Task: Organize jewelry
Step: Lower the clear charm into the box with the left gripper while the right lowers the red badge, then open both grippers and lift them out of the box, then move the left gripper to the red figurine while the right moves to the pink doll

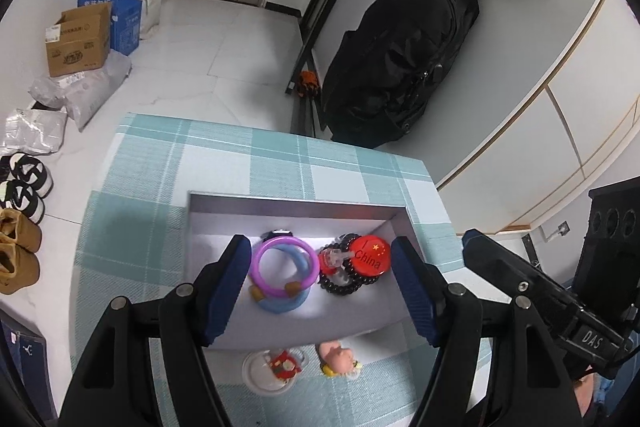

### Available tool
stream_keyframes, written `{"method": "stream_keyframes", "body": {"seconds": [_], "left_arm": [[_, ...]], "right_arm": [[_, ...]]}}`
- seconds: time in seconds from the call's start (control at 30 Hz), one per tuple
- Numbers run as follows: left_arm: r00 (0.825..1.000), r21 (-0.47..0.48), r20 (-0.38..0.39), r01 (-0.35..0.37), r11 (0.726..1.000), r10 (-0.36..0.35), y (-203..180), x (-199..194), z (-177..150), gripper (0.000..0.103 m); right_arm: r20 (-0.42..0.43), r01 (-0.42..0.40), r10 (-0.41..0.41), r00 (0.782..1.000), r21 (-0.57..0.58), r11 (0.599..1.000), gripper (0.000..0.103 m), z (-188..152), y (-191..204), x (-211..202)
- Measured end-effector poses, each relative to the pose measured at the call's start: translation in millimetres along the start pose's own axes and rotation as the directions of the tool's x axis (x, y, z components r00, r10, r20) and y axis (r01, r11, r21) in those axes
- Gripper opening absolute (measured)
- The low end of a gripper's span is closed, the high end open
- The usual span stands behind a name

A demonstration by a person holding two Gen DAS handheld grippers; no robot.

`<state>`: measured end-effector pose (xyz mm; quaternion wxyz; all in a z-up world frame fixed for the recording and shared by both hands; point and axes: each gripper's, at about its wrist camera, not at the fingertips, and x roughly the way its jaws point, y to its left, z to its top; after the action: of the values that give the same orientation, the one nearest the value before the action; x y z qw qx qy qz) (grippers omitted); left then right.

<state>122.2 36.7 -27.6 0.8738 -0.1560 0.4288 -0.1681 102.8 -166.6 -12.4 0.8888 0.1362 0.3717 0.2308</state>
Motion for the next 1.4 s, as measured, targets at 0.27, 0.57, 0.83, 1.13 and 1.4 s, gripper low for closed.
{"method": "stream_keyframes", "body": {"seconds": [0.27,0.57,0.83,1.13,1.4], "left_arm": [[0.999,0.012,0.035,-0.041,0.999,0.041,4.7,-21.0,-20.3,0.068],[0.996,0.007,0.027,-0.079,0.997,0.079,13.9,-32.3,-43.3,0.069],[0.99,0.074,-0.078,-0.109,0.991,0.115,17.6,-15.6,-66.8,0.069],[0.99,0.105,-0.094,-0.092,0.99,0.102,11.7,-7.2,-74.7,0.068],[0.983,0.161,-0.117,-0.124,0.979,0.144,-4.5,13.5,-72.2,0.051]], "right_arm": [[0.011,0.012,-0.012,1.0,-0.036,0.999,0.081,-11.5,8.3,-9.7],[0.005,0.043,-0.043,0.999,-0.056,0.998,0.094,-27.3,13.0,-16.7],[-0.019,0.062,-0.064,0.998,-0.089,0.994,0.099,-42.3,16.9,-20.0],[-0.046,0.067,-0.072,0.996,-0.114,0.991,0.099,-54.0,22.6,-23.9],[-0.056,0.078,-0.085,0.995,-0.114,0.99,0.099,-56.9,17.8,-27.0]]}}
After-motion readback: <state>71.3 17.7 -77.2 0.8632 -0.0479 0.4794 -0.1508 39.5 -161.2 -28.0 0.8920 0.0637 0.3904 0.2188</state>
